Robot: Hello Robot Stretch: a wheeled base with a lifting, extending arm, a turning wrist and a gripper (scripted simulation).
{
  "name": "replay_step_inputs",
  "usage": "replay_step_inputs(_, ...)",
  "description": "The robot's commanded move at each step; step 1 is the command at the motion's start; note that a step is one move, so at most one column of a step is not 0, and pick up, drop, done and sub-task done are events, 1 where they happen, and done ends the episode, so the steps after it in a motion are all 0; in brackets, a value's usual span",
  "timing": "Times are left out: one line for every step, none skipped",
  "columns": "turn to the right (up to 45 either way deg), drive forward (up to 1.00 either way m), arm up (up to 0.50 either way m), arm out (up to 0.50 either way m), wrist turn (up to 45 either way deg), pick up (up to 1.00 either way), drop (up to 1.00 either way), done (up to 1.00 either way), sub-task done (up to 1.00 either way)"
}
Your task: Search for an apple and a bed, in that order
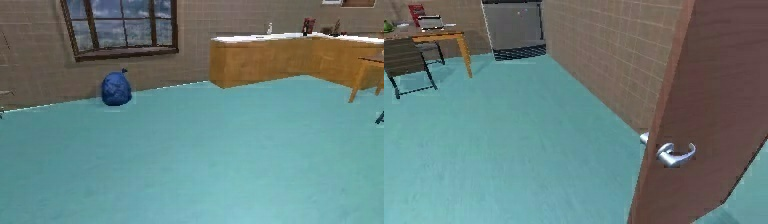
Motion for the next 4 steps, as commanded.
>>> replay_step_inputs(0.0,0.05,0.0,0.0,0.0,0.0,0.0,0.0,0.0)
replay_step_inputs(27.0,0.0,0.0,0.0,0.0,0.0,0.0,0.0,0.0)
replay_step_inputs(0.0,1.0,0.0,0.0,0.0,0.0,0.0,0.0,0.0)
replay_step_inputs(3.0,0.0,0.0,0.0,0.0,0.0,0.0,0.0,0.0)
